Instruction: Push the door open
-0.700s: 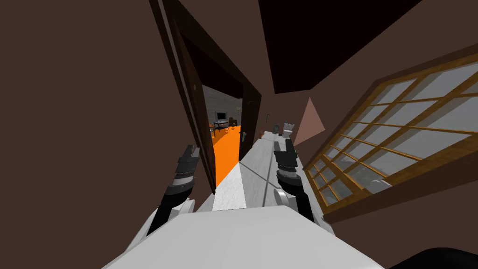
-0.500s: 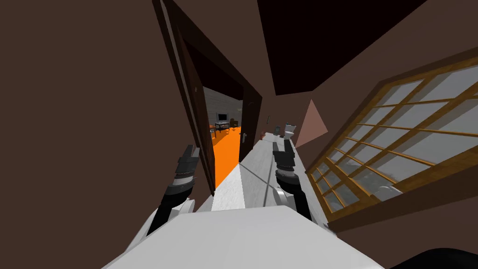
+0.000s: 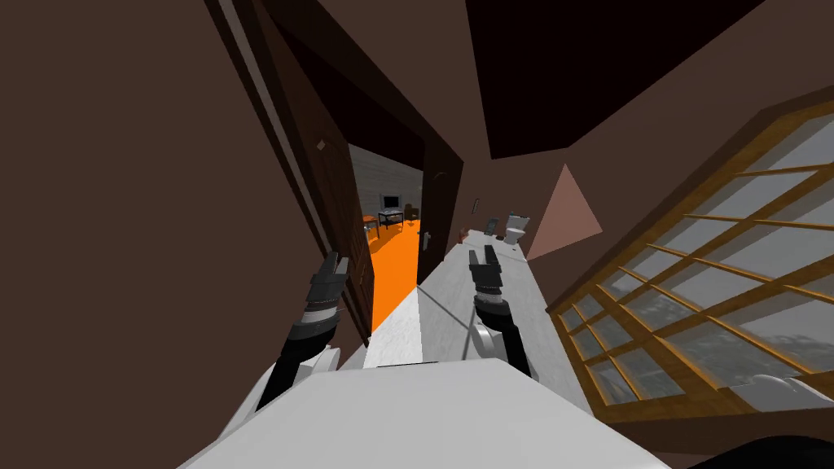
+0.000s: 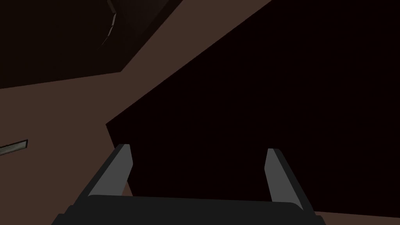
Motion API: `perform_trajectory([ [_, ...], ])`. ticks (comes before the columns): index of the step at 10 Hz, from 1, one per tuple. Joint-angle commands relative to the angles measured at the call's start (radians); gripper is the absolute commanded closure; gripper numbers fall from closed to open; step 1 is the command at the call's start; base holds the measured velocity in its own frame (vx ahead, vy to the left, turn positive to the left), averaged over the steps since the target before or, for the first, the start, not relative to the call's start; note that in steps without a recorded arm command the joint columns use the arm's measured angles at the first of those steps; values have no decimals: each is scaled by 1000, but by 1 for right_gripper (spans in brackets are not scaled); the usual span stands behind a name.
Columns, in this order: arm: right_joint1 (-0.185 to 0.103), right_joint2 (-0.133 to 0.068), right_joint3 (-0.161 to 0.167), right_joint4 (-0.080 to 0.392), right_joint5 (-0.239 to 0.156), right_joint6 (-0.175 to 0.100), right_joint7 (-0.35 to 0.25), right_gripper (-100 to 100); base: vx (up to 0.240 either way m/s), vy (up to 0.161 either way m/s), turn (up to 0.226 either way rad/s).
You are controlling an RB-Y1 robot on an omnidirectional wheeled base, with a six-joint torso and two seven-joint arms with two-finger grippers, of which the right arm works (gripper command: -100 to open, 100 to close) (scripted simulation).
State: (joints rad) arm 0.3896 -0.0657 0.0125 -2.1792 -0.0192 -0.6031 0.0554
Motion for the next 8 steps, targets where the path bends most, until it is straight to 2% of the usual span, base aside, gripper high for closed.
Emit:
perform_trajectory([
  [1,-18,-3,2,29,-9,4,5,-100,86,-108,73],
  [3,-47,-9,9,81,-25,13,15,-100,83,-102,121],
  [8,-101,-16,23,177,-55,30,33,-100,92,-126,112],
])
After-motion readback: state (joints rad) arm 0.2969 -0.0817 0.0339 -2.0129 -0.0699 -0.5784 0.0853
